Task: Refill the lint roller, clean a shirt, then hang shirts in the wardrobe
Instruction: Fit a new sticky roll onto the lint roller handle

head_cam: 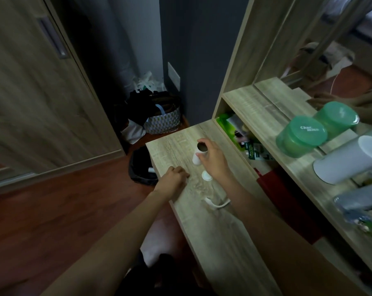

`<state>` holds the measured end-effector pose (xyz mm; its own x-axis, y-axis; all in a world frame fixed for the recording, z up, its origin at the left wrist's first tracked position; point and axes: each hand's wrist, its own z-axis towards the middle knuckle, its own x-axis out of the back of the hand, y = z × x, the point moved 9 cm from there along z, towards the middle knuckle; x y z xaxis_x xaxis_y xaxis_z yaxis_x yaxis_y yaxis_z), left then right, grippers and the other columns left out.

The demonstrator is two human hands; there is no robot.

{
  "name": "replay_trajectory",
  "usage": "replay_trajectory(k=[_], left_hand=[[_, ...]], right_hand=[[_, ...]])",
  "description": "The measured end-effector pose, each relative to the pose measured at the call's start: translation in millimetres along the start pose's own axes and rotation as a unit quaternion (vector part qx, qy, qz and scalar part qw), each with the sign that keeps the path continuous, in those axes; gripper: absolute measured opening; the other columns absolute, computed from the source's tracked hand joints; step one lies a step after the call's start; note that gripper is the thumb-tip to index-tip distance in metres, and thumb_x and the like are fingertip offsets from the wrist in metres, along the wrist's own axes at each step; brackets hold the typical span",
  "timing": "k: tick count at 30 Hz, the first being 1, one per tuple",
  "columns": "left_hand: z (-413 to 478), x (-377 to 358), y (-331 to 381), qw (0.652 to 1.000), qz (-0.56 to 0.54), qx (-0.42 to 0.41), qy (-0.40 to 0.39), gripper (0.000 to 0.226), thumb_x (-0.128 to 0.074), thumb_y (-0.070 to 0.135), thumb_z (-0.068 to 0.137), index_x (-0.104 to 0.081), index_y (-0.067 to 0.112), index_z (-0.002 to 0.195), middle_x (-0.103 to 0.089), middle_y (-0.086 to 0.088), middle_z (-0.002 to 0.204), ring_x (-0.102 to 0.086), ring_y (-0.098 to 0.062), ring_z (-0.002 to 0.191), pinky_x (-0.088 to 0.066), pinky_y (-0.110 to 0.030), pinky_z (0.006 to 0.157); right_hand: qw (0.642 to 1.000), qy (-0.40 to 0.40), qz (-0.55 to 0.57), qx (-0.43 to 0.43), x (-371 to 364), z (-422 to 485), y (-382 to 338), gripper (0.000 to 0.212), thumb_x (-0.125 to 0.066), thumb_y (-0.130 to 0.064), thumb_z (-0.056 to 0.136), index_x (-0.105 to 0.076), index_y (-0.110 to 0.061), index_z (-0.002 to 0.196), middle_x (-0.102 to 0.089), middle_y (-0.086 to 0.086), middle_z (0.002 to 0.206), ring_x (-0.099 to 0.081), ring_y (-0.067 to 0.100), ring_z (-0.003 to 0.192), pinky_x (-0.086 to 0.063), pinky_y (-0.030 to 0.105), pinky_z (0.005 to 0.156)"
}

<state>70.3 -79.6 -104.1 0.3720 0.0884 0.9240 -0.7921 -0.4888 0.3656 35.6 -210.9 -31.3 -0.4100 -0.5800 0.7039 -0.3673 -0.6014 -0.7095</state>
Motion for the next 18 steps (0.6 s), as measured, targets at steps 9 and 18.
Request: replay_trajectory(k=[9,18], left_hand=[[-15.8,22.0,-52.0,0.808,-0.497,0.266,0.172,0.029,-0.071,0.014,0.085,-0.068,0.005,0.112,-0.070,-0.007,0.100,-0.064,-0.012,0.084,-0.050,-0.021,0.077],[-17.6,-4.0,-44.7,0.530,-0.751,0.373,0.122,0.010,-0.065,0.005,0.087,-0.070,0.011,0.094,-0.067,-0.009,0.080,-0.059,-0.016,0.068,-0.059,-0.026,0.068]], right_hand=[[0.943,0.034,0.307,-0.122,13.3,-23.2,32.2,0.039,-0.067,-0.009,0.084,-0.052,-0.019,0.118,-0.058,0.009,0.127,-0.061,0.022,0.109,-0.054,0.035,0.089],[0.878,0.028,0.460,-0.130,-1.7,-42.2,16.5,0.038,-0.066,-0.004,0.086,-0.053,-0.018,0.119,-0.057,0.010,0.125,-0.063,0.015,0.105,-0.057,0.025,0.078]])
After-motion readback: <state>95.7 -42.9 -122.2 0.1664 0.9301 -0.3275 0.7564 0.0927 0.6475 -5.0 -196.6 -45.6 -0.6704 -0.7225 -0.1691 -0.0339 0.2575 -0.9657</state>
